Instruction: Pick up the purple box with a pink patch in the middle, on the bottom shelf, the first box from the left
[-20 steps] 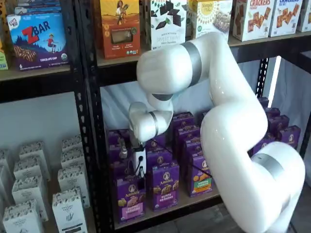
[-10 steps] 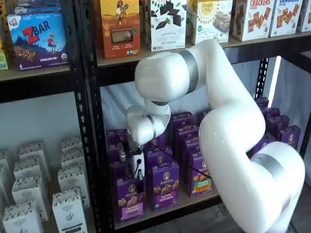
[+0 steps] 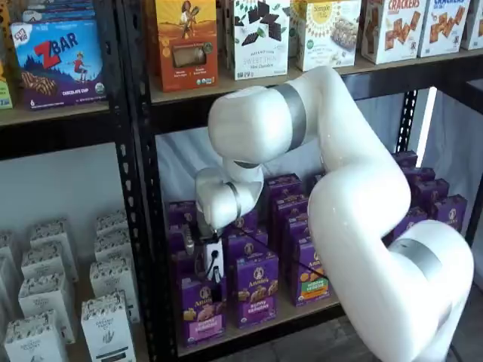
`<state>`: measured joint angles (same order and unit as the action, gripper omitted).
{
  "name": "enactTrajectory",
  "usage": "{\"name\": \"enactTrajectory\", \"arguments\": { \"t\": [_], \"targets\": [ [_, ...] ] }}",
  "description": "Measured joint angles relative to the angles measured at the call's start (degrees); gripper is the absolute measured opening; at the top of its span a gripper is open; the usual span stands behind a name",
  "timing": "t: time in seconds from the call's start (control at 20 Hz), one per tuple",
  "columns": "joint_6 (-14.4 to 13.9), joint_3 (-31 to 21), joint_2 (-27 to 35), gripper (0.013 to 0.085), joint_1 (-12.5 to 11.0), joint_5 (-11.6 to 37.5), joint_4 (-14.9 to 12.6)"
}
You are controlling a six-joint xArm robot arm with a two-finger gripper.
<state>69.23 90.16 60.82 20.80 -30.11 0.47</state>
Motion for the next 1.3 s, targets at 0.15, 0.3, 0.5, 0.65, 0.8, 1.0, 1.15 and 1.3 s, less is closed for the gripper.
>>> {"name": "enactTrajectory", "arguments": {
  "t": [0.15, 0.3, 0.5, 0.65, 0.8, 1.0, 1.15, 1.3],
  "targets": [
    [-0.3, 0.3, 0.3, 0.0850, 0.0, 0.0, -0.3],
    [-0.5, 0.7, 0.6, 0.0850, 0.1, -0.2, -0.4],
    [-0.2, 1.2, 1.0, 0.0850, 0.2, -0.5, 0.0],
    [-0.1, 1.2, 1.0, 0.0770, 0.2, -0.4, 0.1],
    [-0.2, 0.9, 0.9, 0.0690, 0.2, -0.1, 0.0],
    [-0.1, 0.9, 0.8, 0.0610, 0.2, -0.2, 0.1],
    [-0.3, 1.0, 0.8, 0.0570, 0.3, -0.4, 0.1],
    [-0.7, 0.9, 0.8, 0.0570, 0.4, -0.4, -0.4]
  ]
}}
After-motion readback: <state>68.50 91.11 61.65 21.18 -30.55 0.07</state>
